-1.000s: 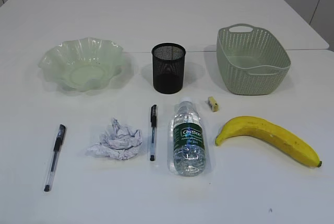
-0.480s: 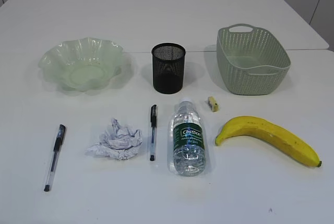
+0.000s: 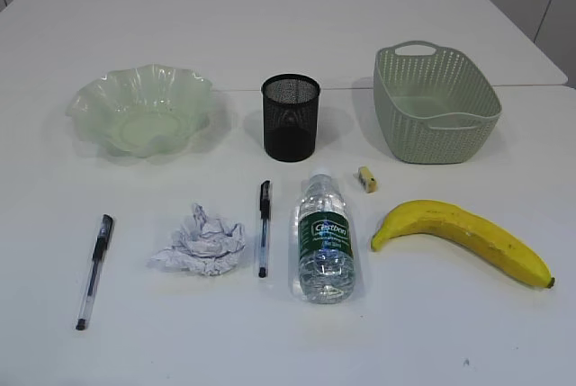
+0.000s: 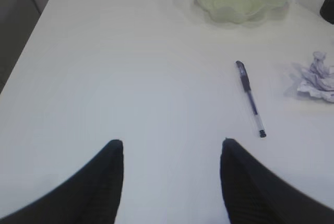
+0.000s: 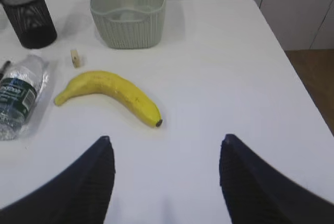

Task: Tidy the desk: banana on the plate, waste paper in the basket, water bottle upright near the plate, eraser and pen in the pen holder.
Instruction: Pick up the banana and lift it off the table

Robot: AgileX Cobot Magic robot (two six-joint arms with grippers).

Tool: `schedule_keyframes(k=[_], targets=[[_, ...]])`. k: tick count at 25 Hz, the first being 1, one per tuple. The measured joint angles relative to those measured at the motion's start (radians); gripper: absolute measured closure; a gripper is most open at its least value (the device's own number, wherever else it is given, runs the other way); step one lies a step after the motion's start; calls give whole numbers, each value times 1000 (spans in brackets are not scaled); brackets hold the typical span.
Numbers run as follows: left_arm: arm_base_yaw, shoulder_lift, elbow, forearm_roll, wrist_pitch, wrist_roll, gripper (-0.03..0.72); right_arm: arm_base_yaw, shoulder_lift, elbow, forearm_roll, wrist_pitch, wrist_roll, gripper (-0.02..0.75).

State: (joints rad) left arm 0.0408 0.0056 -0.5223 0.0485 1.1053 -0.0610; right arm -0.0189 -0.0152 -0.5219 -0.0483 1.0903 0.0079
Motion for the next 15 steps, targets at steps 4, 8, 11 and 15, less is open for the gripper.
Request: schedule_keyframes(k=[4, 8, 11, 15], targets=[[0, 6, -39, 0, -19, 0, 274, 0, 27, -4, -2, -39, 6, 297], [0, 67, -85, 0, -21, 0, 274, 0, 150, -4, 0, -77, -37, 300], [0, 169, -127, -2, -21, 0, 274, 0, 259, -4, 31, -122, -55, 300], [0, 330, -196, -2, -27, -14, 274, 0, 414, -4, 110, -233, -132, 300]])
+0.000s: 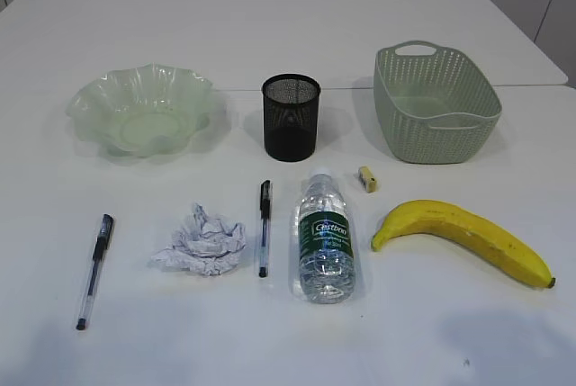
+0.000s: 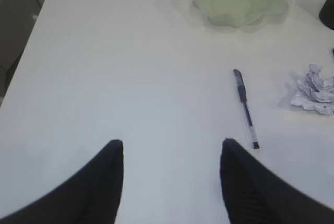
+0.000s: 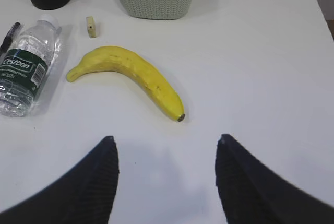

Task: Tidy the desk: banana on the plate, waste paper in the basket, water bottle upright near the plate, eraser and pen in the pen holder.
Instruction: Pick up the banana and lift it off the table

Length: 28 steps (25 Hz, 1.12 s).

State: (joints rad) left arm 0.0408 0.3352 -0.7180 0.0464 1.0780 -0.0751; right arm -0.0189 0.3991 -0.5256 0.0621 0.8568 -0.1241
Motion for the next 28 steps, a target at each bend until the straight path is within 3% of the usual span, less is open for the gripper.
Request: schedule_keyframes(k=[10, 21, 28], targets=[[0, 233, -21, -71, 54, -46, 276, 30, 352, -142, 16, -129, -77, 300], [0, 262, -21, -144, -62, -48, 276, 32, 730, -428, -38, 18, -54, 300], [0, 296, -21, -172, -91, -40, 276, 32, 1013, -542, -36, 109, -168, 301]])
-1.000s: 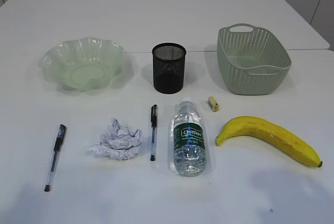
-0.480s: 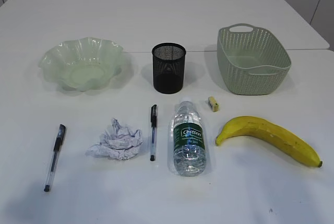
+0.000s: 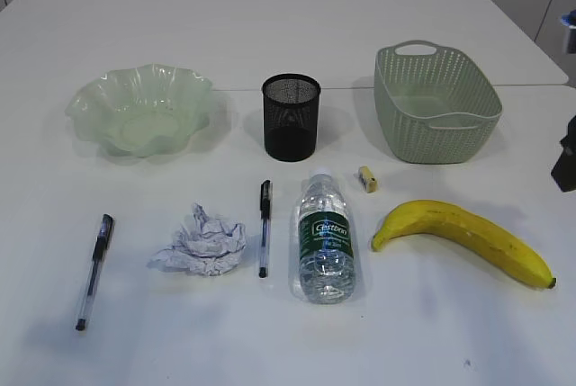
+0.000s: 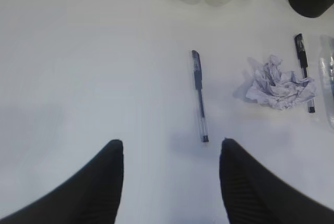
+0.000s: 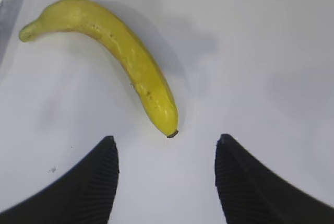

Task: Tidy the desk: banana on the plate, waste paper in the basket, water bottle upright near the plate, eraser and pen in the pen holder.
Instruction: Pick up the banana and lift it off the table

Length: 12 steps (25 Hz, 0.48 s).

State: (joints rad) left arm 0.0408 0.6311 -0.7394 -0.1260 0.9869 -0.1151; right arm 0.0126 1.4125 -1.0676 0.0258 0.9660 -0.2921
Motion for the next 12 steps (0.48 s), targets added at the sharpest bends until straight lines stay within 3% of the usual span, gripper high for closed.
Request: schedule_keyframes(k=[12], targets=[[-22, 0, 0, 0, -11, 2, 308, 59, 322, -85, -9, 18, -117, 302]])
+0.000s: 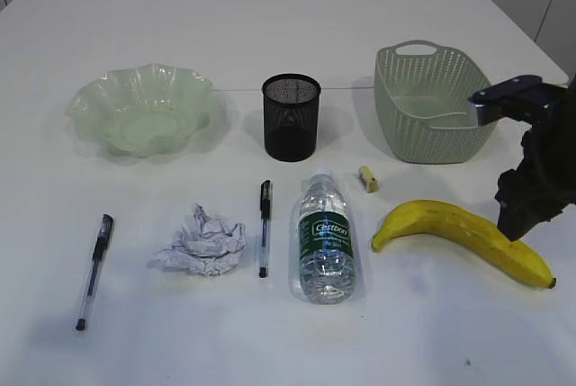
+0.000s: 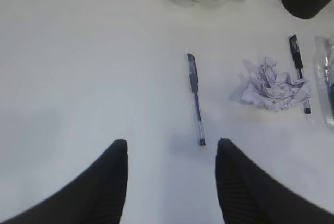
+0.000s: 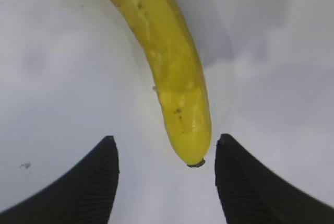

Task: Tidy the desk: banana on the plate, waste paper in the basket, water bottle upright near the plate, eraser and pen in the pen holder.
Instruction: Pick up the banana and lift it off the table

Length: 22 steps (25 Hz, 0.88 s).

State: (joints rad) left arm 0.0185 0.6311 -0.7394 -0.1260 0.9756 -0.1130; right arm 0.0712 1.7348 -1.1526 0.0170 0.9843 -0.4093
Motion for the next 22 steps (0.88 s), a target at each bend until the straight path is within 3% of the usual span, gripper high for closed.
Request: schedule_keyframes(k=[6, 22], targets=[[0, 0, 0, 0, -41, 0, 315, 2, 63, -1, -54, -37, -2, 297], [0, 0, 0, 2, -46, 0, 331, 2, 204, -7, -69, -96, -7, 286]])
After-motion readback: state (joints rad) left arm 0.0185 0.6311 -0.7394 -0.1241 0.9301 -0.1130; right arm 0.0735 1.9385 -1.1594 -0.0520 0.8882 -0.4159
